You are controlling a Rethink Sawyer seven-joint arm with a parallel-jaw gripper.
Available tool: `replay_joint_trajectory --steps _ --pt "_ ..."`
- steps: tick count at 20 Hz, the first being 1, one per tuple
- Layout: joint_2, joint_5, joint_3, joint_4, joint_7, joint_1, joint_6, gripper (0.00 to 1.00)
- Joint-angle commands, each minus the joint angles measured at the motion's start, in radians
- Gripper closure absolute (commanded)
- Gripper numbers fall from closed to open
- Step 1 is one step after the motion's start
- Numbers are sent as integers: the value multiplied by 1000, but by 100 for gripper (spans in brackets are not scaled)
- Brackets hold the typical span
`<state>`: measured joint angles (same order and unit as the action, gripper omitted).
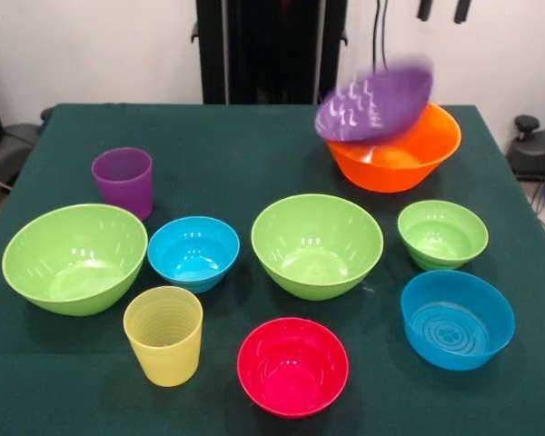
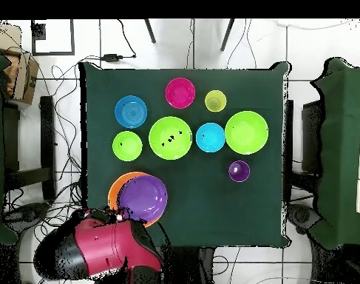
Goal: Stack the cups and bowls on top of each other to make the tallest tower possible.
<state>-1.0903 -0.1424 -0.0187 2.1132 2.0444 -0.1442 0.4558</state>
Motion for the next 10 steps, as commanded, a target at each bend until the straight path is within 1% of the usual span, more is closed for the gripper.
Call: replay_joint_trajectory --steps 1,2,5,10 --pt "58 19 -19 -34 185 -18 -2 0" --pt "59 34 12 -26 150 5 19 0" --pt "63 64 27 3 158 24 -42 0" --pt "59 67 18 13 153 19 -59 0"
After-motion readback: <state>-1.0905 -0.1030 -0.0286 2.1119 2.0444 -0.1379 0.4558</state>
